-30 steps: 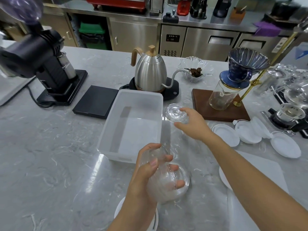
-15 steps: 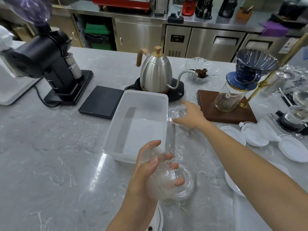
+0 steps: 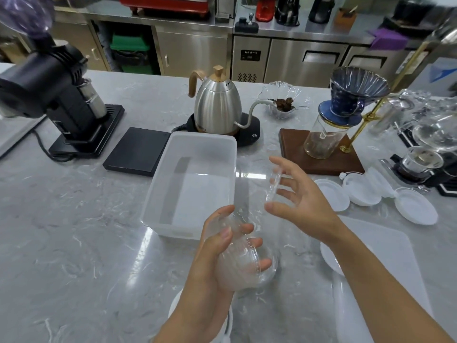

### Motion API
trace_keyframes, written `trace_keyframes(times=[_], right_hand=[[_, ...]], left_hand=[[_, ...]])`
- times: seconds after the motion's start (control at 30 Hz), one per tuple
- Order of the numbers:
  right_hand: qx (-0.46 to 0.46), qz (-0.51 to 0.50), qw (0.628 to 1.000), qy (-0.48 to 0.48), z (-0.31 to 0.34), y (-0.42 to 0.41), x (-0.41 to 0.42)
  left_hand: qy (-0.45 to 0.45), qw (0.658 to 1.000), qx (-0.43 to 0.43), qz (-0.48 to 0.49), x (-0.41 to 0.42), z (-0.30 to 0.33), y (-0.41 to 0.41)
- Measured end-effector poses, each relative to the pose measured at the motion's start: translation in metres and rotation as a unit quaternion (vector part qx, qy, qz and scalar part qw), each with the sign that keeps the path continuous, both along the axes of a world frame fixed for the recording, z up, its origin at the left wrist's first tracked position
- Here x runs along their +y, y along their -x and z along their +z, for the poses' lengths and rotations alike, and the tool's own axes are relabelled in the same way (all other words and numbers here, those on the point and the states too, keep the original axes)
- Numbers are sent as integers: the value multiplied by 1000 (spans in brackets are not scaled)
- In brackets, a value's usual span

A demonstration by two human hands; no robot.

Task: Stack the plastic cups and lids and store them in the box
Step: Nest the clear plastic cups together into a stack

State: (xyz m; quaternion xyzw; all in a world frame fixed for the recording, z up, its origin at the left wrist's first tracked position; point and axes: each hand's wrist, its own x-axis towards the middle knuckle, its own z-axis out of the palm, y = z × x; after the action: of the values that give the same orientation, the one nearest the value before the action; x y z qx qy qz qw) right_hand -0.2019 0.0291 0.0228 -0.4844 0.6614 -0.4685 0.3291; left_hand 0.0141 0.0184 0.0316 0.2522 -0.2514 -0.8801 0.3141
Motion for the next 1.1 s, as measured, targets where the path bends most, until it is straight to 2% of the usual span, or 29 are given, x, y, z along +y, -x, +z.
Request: trace_keyframes(times=[0.2, 0.37, 0.67, 0.83, 1.1], right_hand=[[-96, -16, 991, 87, 9, -27, 32], [-143, 9, 987, 74, 3, -51, 50], [-31, 65, 997, 1, 14, -66, 68], [54, 128, 988, -67, 25, -61, 73], [80, 136, 985, -65, 32, -60, 72]], left_hand=[[-7, 1000, 1, 10, 4, 1, 1], [12, 1000, -7, 14, 8, 5, 3], [27, 1000, -12, -5, 10, 0, 2], [22, 1000, -8, 2, 12, -1, 1], [53, 998, -37, -23, 14, -4, 1]])
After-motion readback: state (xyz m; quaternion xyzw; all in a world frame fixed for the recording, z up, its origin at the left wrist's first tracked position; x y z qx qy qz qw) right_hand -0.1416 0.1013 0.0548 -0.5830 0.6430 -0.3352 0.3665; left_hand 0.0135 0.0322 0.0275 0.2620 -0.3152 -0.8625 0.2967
